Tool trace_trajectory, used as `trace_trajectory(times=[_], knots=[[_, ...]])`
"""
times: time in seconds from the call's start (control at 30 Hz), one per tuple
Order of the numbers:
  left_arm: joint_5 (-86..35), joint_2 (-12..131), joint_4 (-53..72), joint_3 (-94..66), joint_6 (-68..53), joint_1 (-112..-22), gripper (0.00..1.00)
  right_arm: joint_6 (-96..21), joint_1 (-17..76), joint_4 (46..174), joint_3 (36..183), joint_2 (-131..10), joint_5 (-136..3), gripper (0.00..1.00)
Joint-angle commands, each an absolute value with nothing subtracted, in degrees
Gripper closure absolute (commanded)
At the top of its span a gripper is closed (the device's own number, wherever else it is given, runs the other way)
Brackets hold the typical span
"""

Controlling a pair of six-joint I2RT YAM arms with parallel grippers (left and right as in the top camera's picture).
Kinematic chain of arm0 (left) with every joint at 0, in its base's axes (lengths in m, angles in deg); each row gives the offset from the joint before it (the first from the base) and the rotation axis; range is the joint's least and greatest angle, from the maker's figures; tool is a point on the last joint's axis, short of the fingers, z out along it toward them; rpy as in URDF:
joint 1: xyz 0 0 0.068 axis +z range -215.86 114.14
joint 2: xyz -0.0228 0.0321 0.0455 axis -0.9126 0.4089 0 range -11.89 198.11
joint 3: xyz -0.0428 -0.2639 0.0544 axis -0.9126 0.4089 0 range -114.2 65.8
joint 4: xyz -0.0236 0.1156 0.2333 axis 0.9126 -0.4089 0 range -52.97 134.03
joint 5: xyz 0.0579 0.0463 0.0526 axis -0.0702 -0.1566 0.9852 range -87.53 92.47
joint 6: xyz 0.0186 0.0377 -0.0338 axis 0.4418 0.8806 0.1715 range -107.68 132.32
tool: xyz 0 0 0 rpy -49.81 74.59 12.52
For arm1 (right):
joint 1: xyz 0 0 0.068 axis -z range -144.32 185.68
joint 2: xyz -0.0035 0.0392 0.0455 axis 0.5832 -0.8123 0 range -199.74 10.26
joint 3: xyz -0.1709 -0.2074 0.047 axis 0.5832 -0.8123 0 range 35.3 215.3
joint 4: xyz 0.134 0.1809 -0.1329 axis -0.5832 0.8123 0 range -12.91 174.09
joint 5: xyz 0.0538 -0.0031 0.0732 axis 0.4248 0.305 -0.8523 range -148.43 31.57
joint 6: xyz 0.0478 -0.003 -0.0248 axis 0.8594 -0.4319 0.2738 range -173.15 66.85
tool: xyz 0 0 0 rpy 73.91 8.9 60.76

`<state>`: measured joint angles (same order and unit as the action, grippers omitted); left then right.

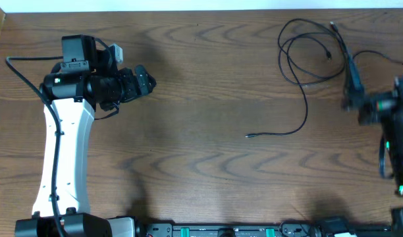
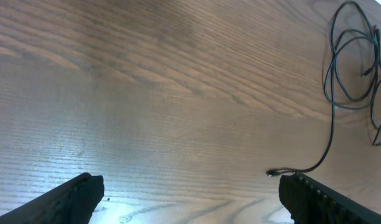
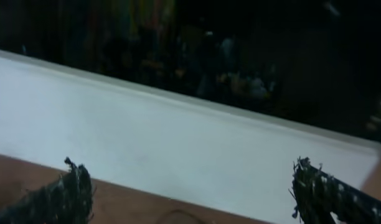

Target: Untangle cables

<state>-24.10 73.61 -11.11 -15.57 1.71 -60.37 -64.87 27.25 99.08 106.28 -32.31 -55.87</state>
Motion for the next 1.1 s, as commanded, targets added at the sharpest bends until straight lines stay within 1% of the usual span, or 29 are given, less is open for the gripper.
trace_trajectory(times=[0.0, 0.13, 0.33, 0.53, 0.63, 0.73, 0.9, 1.07], knots=[[-23.4, 73.3, -11.2, -15.8, 2.2, -60.1, 0.04, -65.6, 29.4, 96.8, 100.1, -26.5, -56.0, 0.01], [-23.4, 73.3, -11.2, -15.8, 2.2, -60.1, 0.04, -65.8, 30.4, 94.2, 95.4, -21.8, -55.5, 0.01], [-23.4, 73.3, -11.2, -15.8, 2.2, -60.1, 0.03, -66.5, 30.4, 96.9, 94.5, -21.0, -46.7, 0.01], [-23.4, 73.3, -11.2, -15.8, 2.2, -60.1, 0.04, -65.5, 30.4, 101.4, 94.5, -21.0, -49.7, 0.01], [-23.4, 73.3, -11.2, -15.8, 2.2, -60.1, 0.04, -65.4, 30.4, 106.5, 94.5, -21.0, -53.1, 0.01], [-23.4, 73.3, -11.2, -15.8, 2.2, -60.1, 0.04, -65.4, 30.4, 111.5, 94.5, -21.0, -53.0, 0.01], [-23.4, 73.3, -11.2, -15.8, 2.2, -60.1, 0.04, -62.4, 30.4, 114.8, 94.5, -21.0, -53.0, 0.01], [-23.4, 73.3, -11.2, -15.8, 2.2, -60.1, 0.04, -62.4, 30.4, 119.7, 94.5, -21.0, -54.1, 0.01]])
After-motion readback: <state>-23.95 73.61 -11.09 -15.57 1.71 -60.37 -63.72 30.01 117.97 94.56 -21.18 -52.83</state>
